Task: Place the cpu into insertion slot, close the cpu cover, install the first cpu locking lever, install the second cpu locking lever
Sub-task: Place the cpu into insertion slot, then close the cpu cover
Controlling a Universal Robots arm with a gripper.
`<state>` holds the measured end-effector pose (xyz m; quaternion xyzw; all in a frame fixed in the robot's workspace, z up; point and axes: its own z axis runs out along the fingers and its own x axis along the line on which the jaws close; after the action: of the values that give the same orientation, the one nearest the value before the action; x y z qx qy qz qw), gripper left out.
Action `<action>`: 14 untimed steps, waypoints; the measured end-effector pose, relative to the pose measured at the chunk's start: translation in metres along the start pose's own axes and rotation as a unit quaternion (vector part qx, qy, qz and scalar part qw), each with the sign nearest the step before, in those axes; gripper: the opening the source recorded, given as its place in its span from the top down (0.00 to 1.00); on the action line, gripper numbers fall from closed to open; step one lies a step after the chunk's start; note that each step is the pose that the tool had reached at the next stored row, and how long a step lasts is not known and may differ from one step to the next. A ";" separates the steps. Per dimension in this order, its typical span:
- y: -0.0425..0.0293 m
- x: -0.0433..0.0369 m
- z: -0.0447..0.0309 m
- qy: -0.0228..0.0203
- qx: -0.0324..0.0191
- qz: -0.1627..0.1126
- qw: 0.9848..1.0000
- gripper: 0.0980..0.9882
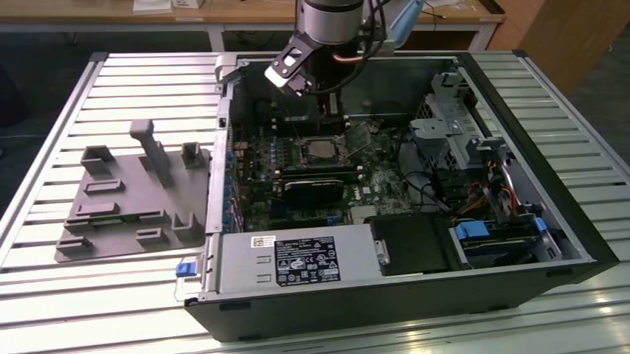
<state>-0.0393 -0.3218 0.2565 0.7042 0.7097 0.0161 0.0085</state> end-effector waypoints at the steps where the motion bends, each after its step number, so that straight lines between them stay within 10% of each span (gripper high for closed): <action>1: 0.0001 0.0000 -0.0014 0.000 0.000 0.000 1.000 0.99; 14: 0.0001 0.0000 -0.0021 -0.003 0.000 0.000 1.000 0.99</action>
<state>-0.0393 -0.3218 0.2587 0.7042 0.7098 0.0142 0.0104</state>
